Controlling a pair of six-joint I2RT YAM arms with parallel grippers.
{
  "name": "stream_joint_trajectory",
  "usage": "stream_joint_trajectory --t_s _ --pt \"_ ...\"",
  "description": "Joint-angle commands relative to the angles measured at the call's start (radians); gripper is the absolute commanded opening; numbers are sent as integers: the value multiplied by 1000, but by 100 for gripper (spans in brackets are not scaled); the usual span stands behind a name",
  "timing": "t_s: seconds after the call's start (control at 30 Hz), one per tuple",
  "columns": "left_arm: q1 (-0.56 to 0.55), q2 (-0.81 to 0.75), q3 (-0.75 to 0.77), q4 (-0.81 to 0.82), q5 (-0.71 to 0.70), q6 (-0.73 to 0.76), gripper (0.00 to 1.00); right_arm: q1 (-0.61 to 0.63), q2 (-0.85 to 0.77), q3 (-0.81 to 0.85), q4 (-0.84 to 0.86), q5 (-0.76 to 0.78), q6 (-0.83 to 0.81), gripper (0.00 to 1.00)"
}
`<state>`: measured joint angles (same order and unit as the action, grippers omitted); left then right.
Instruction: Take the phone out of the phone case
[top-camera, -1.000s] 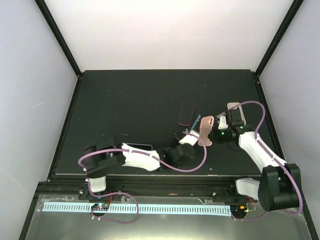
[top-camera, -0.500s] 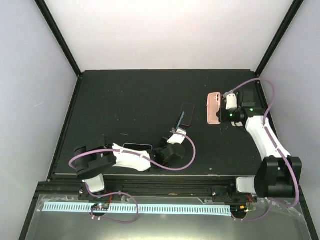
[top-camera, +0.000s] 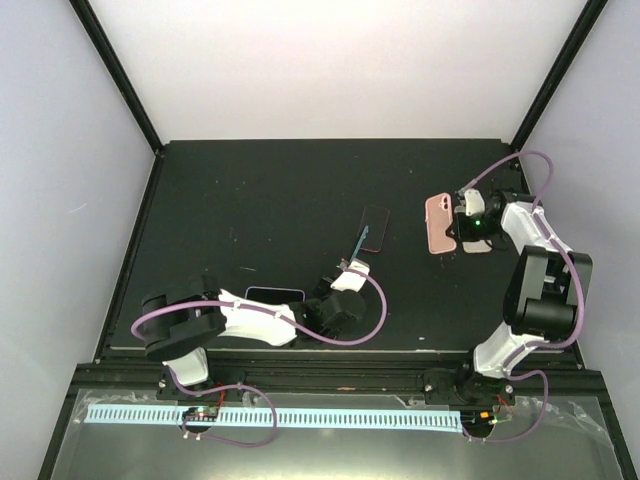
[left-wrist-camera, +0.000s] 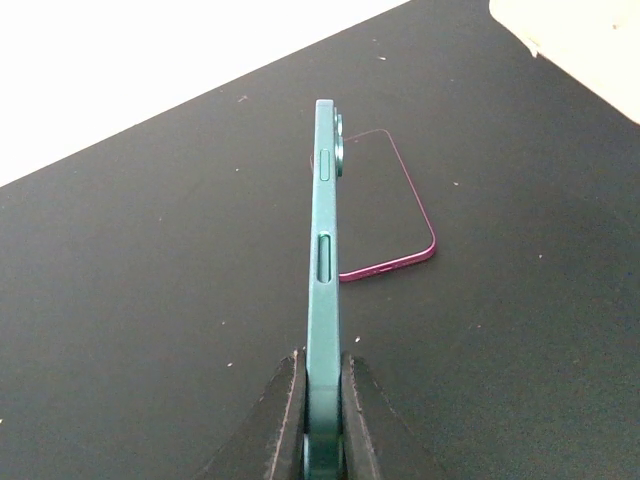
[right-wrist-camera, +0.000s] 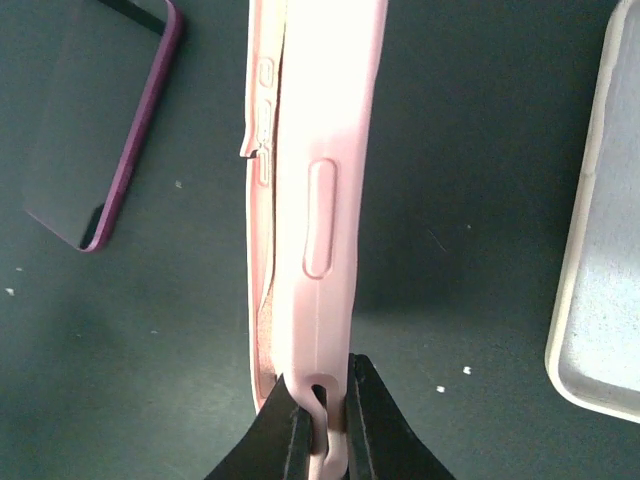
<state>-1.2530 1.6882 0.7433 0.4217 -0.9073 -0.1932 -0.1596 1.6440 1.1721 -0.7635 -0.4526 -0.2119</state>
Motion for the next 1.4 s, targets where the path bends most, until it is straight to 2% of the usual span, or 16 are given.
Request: stream_joint_trajectory --t_s 0.0,0.13,0.33,0.37,0.4,0.5,0.6,0.8,0.9,1.03,1.2,1.27,1.37 --pt "-13 -32 13 86 -9 -2 2 -45 61 28 14 -33 -51 1" --pt "-13 -24 17 87 -6 4 2 -54 164 80 -32 -46 -91 1" --pt "-14 -14 30 77 -1 -3 2 -110 271 123 -26 -81 -61 2" --pt "-14 -12 30 75 0 -3 2 -118 278 125 -20 -82 -58 8" --pt "-14 -12 31 74 4 -5 2 -125 281 122 -13 -86 -59 18" --pt "-15 -4 37 70 16 -6 2 -133 264 102 0 -89 -73 32" --pt "-17 6 46 64 19 -5 2 -132 222 79 7 -65 -83 39" --pt "-17 15 57 93 3 48 2 -134 23 -14 47 25 -106 45" --pt "-11 1 85 91 -11 164 2 -135 -124 -77 31 -41 -133 45" --pt "24 -33 118 18 90 214 2 -133 -333 -161 -8 -169 -135 45" --pt "56 -24 211 -98 88 298 2 -133 -574 -244 -51 -298 -152 45" --pt "78 -12 272 -163 94 370 2 -133 -646 -272 -32 -333 -140 45" --pt "123 24 391 -319 85 454 2 -134 -721 -312 40 -305 -53 46"
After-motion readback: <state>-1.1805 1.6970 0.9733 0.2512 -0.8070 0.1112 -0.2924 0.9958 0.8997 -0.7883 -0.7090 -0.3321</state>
